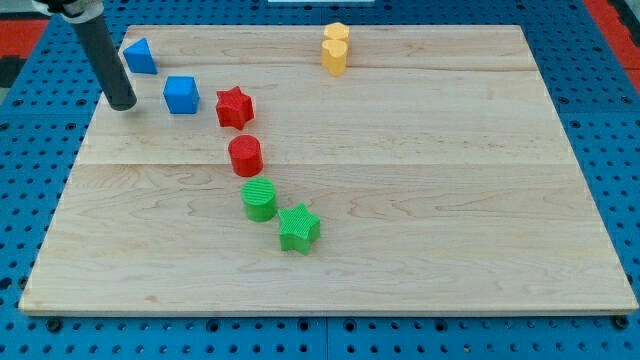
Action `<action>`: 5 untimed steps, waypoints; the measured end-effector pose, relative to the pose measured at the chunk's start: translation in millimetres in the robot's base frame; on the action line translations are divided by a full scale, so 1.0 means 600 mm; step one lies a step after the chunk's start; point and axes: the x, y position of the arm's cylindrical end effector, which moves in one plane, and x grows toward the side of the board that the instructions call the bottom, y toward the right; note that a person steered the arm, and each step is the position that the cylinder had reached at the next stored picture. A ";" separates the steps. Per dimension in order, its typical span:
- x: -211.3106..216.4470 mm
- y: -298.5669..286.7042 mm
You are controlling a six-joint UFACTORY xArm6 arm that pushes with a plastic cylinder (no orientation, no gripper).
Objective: Push the blue cube above the red star
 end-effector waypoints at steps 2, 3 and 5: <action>-0.040 0.200; -0.090 0.219; -0.067 0.105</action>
